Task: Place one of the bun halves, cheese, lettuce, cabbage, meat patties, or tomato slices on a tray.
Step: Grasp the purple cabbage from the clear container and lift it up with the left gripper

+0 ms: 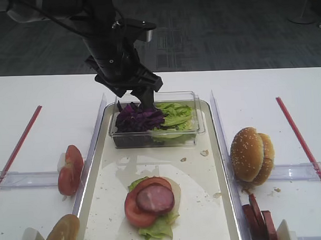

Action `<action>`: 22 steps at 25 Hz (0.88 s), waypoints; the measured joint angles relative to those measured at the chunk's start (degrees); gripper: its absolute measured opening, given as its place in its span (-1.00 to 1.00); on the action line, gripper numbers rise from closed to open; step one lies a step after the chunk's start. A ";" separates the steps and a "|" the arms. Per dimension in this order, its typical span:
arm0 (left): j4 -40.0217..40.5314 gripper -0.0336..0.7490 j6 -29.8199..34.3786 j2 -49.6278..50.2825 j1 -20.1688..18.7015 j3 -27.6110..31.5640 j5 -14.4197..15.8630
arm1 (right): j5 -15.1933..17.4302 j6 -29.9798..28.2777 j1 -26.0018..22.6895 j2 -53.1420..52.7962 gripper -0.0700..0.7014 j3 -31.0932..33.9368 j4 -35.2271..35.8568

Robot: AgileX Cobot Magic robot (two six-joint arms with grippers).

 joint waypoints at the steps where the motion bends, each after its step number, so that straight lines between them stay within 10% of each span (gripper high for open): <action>1: 0.00 0.34 0.00 0.00 0.00 0.00 -0.11 | 0.00 0.00 0.00 0.00 0.91 0.00 0.00; 22: 0.00 0.34 0.00 5.59 0.00 -0.29 -5.87 | 0.00 0.13 0.00 0.00 0.91 0.00 0.00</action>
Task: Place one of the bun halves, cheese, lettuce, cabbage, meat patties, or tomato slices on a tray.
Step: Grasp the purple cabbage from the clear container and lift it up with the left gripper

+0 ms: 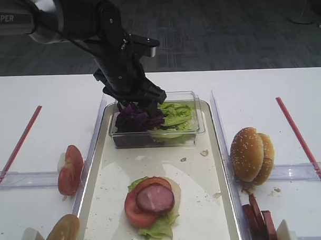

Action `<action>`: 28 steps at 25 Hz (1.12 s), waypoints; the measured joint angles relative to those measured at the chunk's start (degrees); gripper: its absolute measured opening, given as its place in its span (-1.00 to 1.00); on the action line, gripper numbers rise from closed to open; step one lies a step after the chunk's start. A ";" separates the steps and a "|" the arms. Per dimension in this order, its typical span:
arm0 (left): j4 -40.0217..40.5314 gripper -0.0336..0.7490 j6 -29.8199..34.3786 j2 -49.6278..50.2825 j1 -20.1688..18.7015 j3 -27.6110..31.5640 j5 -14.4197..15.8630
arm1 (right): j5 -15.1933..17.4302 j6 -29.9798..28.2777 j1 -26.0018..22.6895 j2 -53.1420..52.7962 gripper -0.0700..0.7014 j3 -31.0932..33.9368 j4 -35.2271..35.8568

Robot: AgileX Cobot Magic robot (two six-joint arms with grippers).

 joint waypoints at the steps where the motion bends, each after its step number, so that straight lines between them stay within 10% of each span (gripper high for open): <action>1: 0.00 0.34 0.00 0.27 0.00 0.00 -0.38 | 0.00 0.00 0.00 0.00 0.91 0.00 0.00; 28: 0.10 0.34 0.00 5.40 0.00 -0.19 -4.86 | 0.00 0.00 0.00 0.00 0.91 0.00 0.00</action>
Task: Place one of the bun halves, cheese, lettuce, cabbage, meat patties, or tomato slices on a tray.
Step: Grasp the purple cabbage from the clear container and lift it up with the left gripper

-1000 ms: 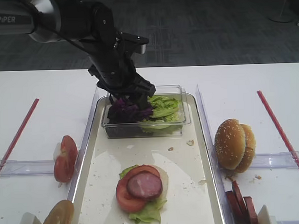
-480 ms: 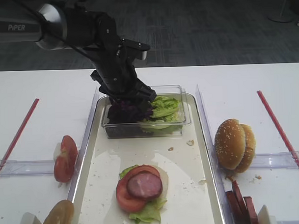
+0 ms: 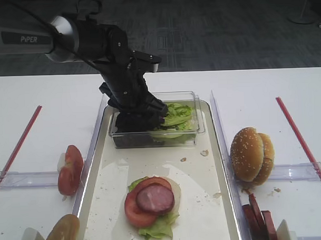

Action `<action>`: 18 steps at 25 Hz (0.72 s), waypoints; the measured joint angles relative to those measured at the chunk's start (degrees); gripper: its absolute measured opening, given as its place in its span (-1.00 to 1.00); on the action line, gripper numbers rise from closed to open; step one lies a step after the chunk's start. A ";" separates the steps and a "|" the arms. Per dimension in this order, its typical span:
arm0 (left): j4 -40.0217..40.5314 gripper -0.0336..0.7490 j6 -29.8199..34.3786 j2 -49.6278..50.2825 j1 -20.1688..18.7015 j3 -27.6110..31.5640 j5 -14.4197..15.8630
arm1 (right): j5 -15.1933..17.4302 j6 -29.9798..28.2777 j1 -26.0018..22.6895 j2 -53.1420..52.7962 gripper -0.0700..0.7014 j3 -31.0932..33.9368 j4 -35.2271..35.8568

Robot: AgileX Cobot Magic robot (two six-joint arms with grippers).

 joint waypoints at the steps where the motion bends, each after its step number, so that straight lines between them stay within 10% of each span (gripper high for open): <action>1: 0.00 0.34 0.00 0.07 0.00 0.00 -0.14 | 0.00 0.00 0.00 0.00 0.91 0.00 0.00; 18: 1.42 0.34 0.00 0.22 0.00 0.00 -2.08 | 0.00 0.00 0.00 0.00 0.91 0.00 0.00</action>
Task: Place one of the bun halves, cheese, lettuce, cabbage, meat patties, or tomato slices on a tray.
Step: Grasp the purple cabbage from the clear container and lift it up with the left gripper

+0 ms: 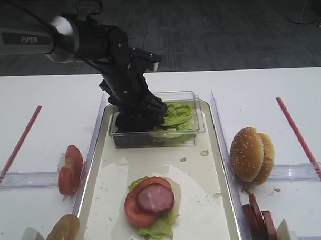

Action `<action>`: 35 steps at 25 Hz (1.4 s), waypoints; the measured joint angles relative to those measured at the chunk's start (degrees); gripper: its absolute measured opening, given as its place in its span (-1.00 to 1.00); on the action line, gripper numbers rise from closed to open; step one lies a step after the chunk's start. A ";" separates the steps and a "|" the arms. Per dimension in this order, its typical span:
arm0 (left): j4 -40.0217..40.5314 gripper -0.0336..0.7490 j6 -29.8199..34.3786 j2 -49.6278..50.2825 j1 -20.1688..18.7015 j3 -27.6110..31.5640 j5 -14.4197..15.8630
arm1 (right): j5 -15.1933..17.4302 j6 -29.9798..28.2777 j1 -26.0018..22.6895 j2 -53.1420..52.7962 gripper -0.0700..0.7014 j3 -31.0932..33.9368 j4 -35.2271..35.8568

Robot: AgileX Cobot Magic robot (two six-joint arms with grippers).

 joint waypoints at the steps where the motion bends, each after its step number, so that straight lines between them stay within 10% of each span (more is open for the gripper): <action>1: 0.00 0.34 0.00 0.14 0.00 0.00 -0.08 | 0.00 0.00 0.00 0.00 0.91 0.00 0.00; 35: 1.33 -0.33 0.00 1.43 0.10 -0.09 -1.15 | 0.00 -0.10 0.00 0.00 0.91 0.00 0.00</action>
